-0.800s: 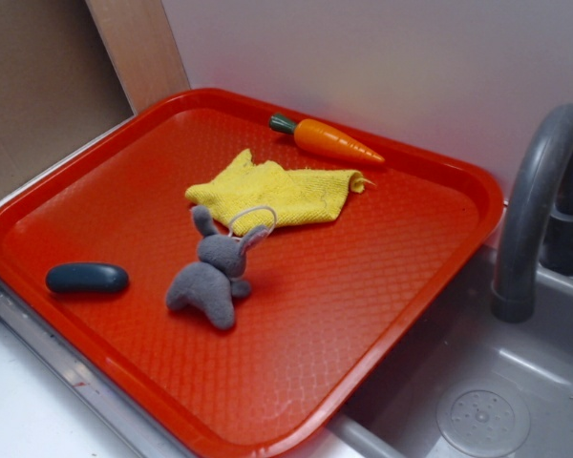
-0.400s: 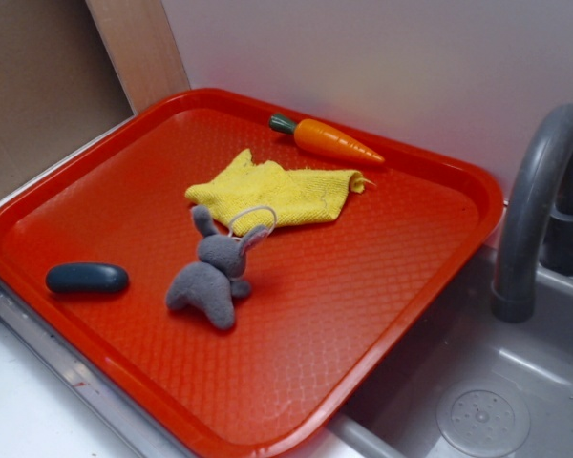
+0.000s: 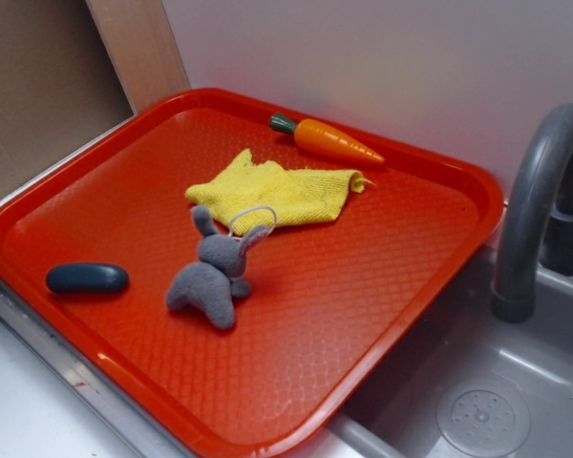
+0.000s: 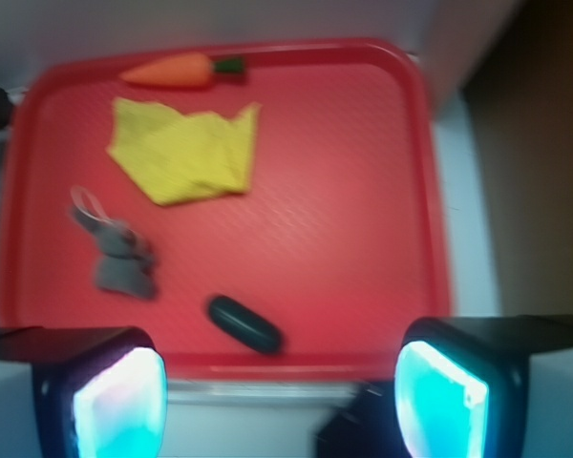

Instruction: Grab the gray animal.

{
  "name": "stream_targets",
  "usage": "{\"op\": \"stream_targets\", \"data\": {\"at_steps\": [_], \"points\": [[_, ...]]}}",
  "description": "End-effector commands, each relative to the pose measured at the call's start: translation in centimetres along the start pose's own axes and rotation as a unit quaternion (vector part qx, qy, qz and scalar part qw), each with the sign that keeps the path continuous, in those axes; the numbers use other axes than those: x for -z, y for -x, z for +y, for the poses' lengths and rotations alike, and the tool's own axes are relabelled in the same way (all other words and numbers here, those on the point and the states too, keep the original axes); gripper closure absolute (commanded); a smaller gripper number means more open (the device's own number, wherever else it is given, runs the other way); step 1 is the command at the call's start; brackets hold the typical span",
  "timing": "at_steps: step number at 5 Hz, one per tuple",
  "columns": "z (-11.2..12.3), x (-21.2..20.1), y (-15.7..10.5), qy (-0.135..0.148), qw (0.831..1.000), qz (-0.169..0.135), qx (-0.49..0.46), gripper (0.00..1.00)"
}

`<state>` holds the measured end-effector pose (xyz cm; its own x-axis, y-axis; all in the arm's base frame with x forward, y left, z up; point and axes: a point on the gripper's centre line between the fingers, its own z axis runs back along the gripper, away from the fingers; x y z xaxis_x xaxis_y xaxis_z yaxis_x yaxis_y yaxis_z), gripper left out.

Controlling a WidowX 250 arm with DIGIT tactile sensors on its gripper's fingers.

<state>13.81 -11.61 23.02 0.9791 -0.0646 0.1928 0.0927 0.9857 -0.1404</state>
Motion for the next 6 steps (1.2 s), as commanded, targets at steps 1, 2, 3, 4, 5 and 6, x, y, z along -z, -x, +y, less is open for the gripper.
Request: {"op": "stream_targets", "data": {"at_steps": [1, 2, 3, 4, 5, 6], "points": [[-6.8, 3.6, -2.7, 0.126, 0.99, -0.007, -0.061, 0.0], [-8.4, 7.1, -3.3, 0.134, 0.985, 0.037, -0.101, 0.0], [-10.2, 11.4, -3.2, 0.108, 0.988, 0.077, -0.079, 0.0], [-11.3, 14.7, -2.8, 0.077, 0.988, 0.119, -0.061, 0.0], [-11.8, 17.4, -2.0, 0.048, 0.988, 0.147, -0.028, 0.0], [-12.8, 19.2, -1.3, 0.035, 0.985, 0.167, -0.006, 0.0]]}}
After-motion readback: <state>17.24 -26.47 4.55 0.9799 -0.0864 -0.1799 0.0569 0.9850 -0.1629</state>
